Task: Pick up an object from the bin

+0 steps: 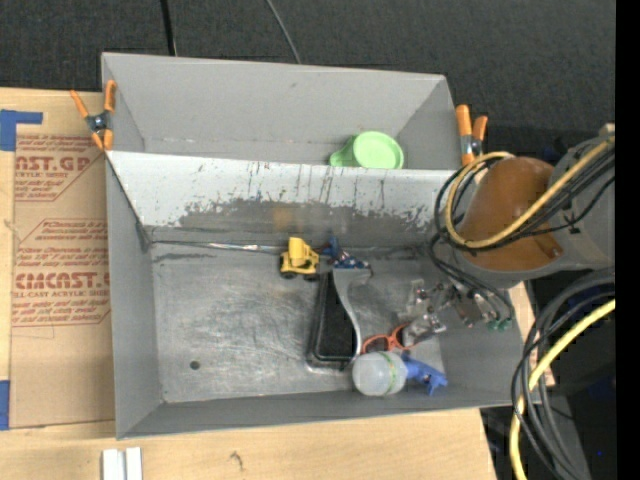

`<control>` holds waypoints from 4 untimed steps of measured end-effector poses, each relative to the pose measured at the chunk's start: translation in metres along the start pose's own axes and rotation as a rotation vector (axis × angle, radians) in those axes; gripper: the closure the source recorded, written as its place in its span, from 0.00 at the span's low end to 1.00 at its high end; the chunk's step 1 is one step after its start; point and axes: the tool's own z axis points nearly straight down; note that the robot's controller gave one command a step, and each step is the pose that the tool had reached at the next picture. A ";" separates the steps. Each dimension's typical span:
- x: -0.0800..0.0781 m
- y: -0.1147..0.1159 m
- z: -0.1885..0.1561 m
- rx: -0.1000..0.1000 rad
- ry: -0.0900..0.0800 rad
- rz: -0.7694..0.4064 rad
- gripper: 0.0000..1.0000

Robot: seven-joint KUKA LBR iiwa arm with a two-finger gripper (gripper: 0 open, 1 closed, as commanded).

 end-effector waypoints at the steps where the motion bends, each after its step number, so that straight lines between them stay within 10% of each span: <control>1: 0.000 0.000 0.000 0.000 -0.001 0.000 0.00; 2: 0.000 0.000 0.000 0.001 -0.001 0.000 1.00; 3: -0.009 0.002 -0.002 0.006 -0.037 0.001 0.00; 4: -0.008 0.001 -0.001 0.006 -0.033 0.000 0.00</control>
Offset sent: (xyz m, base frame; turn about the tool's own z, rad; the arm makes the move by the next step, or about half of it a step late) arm 0.0000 0.0000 0.0000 0.0000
